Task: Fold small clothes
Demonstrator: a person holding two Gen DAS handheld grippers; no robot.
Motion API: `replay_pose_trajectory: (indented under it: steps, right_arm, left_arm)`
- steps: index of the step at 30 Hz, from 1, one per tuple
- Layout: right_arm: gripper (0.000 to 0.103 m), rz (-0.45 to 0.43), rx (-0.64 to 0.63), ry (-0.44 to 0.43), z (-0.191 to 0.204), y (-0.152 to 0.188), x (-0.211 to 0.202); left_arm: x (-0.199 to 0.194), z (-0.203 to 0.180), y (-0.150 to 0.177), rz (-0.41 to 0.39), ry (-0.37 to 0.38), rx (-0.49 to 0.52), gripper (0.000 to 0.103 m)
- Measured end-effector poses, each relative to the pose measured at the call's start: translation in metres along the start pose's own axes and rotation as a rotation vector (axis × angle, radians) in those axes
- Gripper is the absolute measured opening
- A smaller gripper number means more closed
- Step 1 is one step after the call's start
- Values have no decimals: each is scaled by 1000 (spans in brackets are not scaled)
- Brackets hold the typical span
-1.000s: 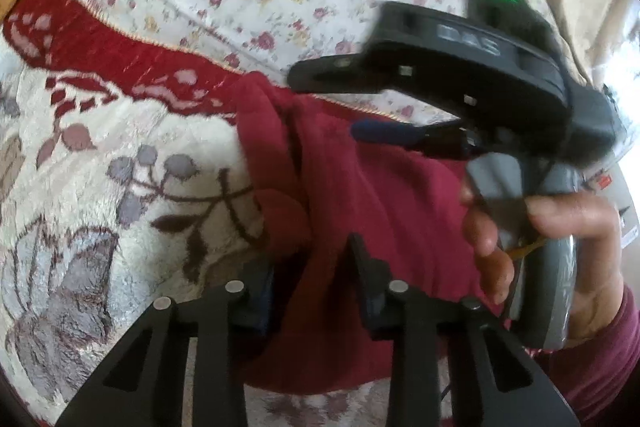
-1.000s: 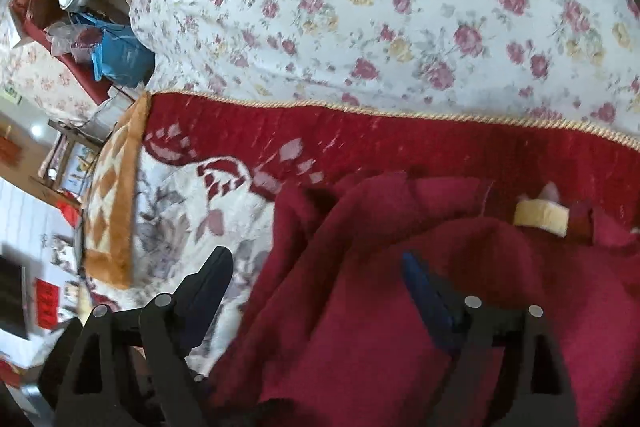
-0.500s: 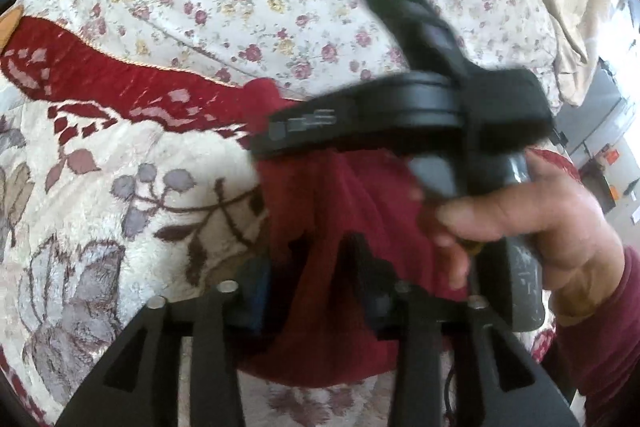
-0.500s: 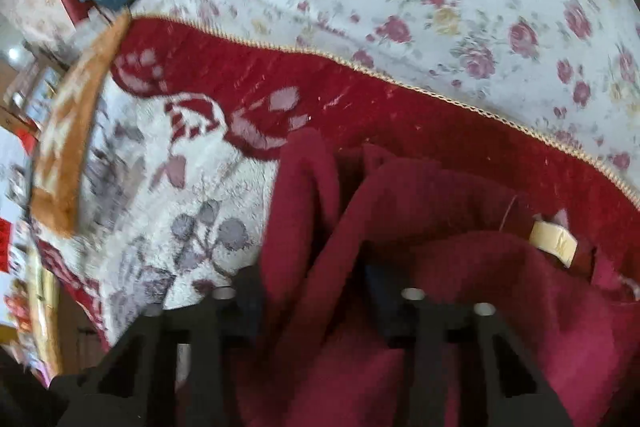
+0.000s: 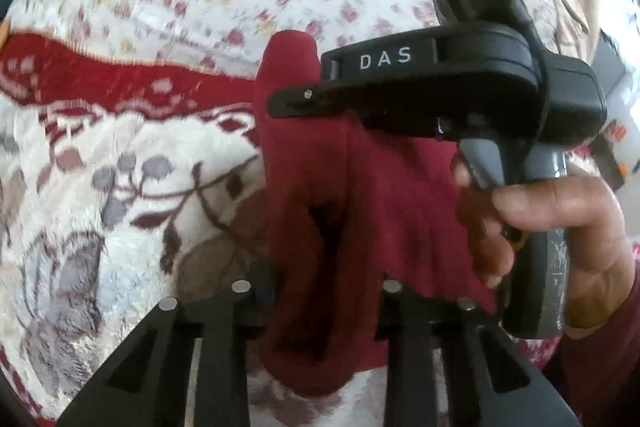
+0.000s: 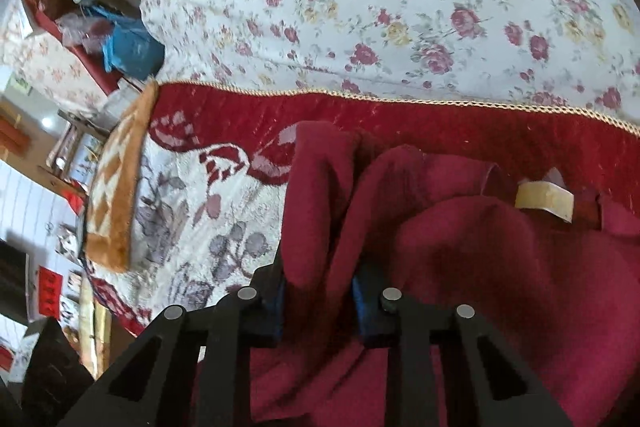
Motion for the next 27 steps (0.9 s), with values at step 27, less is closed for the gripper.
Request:
replay_pose_trajectory:
  steps: [27]
  right_arm:
    - [23, -233, 237, 141, -166, 60, -228]
  left_arm:
    - [-1, -261, 24, 46, 102, 327, 45]
Point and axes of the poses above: each gripper's, at about its wrist camera, not at the fingertips, and x roughly the way its jaws point, z to its left, y to its underside, the point moved 7 cm from there along x, roughly the way its jaws point, and after that the axes turned 15 degrees about -y, right-handed, at the moved point
